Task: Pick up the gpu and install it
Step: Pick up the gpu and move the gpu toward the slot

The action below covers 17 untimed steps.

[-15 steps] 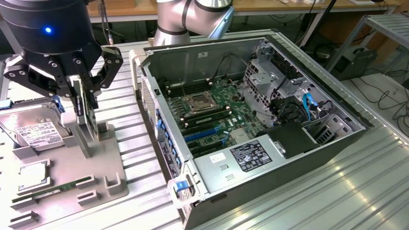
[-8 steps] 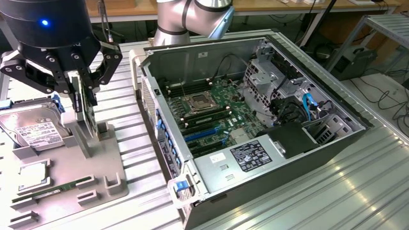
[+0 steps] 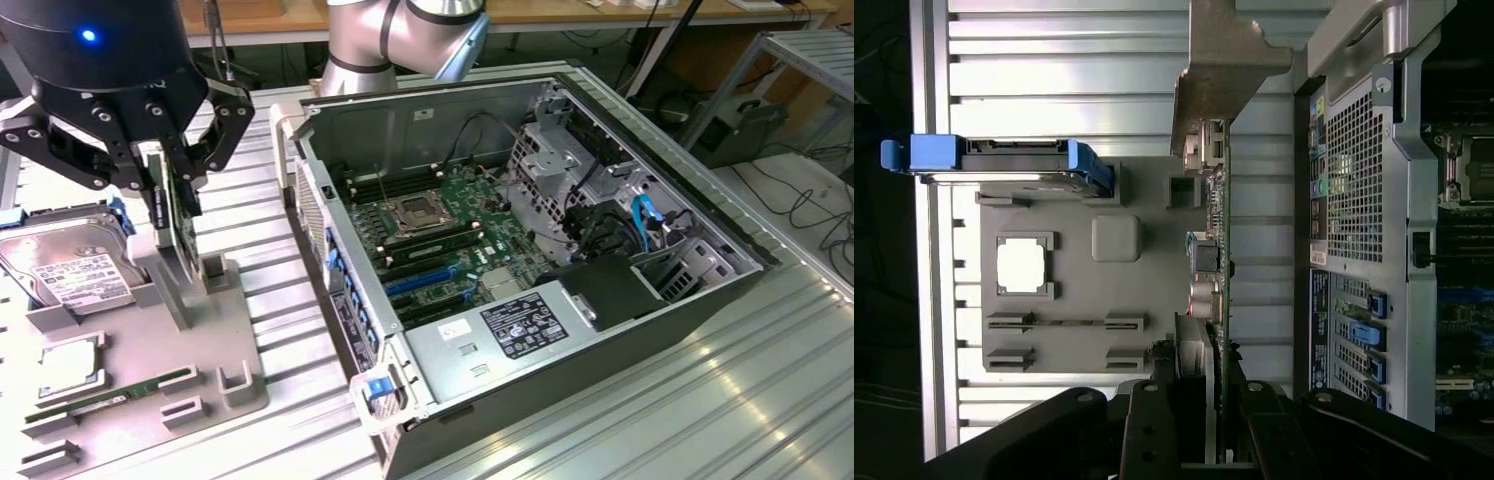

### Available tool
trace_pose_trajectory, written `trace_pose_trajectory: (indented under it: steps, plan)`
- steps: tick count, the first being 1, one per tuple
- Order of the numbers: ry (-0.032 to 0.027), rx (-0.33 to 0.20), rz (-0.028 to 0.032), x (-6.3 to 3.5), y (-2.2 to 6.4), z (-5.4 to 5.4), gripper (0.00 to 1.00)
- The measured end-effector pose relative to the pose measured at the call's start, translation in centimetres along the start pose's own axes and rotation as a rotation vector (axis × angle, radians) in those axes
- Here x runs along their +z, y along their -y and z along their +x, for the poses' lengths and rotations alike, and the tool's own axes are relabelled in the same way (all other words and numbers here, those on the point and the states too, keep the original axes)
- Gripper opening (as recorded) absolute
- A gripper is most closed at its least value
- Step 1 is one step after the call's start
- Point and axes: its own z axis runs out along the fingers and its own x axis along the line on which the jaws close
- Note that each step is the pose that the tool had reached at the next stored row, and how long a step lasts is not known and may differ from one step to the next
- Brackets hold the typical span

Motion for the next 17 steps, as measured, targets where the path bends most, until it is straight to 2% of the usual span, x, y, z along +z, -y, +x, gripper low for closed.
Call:
trace_pose_trajectory:
  steps: [17]
  plan:
    - [-0.0001,0.000,-0.0001,-1.03,-0.04,0.00,0.28]
